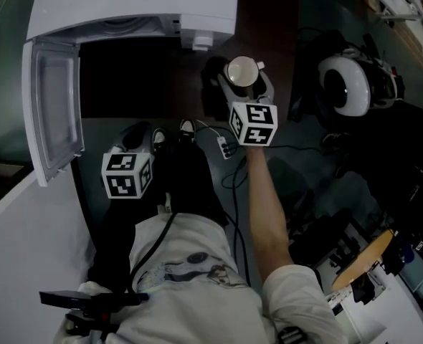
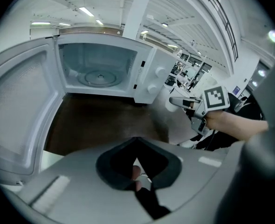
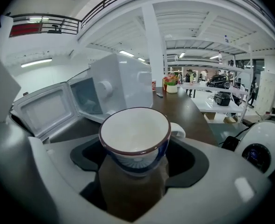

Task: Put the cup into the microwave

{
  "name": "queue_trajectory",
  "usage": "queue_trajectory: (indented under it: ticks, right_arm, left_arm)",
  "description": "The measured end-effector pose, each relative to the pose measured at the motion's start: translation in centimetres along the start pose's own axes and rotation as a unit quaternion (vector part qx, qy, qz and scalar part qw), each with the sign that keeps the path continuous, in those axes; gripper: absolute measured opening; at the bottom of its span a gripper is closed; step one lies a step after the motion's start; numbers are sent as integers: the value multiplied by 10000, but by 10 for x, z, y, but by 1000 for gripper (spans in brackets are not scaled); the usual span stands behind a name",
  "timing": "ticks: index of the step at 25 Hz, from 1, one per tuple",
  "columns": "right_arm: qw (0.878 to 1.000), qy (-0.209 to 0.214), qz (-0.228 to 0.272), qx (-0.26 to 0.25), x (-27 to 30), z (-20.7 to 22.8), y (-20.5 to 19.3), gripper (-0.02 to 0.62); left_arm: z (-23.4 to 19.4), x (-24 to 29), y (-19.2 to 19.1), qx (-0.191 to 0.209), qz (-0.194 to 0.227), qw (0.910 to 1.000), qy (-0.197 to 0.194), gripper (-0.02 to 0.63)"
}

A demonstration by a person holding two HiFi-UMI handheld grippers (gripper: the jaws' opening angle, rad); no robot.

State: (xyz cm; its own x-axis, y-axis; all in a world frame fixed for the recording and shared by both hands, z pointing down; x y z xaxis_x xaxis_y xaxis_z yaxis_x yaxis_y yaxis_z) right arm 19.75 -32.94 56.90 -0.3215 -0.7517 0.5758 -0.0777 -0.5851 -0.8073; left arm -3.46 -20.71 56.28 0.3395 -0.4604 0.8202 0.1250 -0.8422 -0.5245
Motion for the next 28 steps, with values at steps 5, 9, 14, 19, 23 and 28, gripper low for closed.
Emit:
queue_trajectory:
  ticks: [5, 9, 14, 19, 23, 28]
  right_arm:
    - [9995, 276, -93, -81, -17, -49, -2, 391]
    - [9983, 536, -191, -147, -20, -89, -6, 391]
    - [9927, 1076, -208, -506, 1, -137, 5, 391]
    - [9837, 1572, -100, -871, 38, -183, 30, 391]
    - [9765, 1840, 87, -1121, 80, -211, 57, 391]
    - [9754, 1864, 398, -1107, 141, -224, 96, 390]
  left_arm:
    - [-3, -5, -1, -137, 112, 9998, -6, 0]
    - [-12, -10, -13, -260, 97, 9996, 0, 0]
    - [-29, -18, -26, -526, 175, 9983, 184, 0]
    - [-53, -32, -43, -912, 201, 9949, 384, 0]
    - [-69, -40, -56, -1169, 186, 9916, 518, 0]
    - [-89, -45, -68, -1401, 171, 9877, 673, 0]
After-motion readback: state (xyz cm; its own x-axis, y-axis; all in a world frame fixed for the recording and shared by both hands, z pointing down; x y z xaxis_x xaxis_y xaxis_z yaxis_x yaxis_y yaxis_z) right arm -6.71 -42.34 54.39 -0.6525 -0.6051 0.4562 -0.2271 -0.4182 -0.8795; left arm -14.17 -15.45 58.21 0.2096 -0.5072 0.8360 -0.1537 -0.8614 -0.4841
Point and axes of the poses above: the fingertips, and each gripper's own axes: x forward along the fingers, z to its right, y out of its top, the point moved 1 cm from there along -x, backward along the fingers, and after that the axes turned 3 degrees about y, right-handed, at the moved point
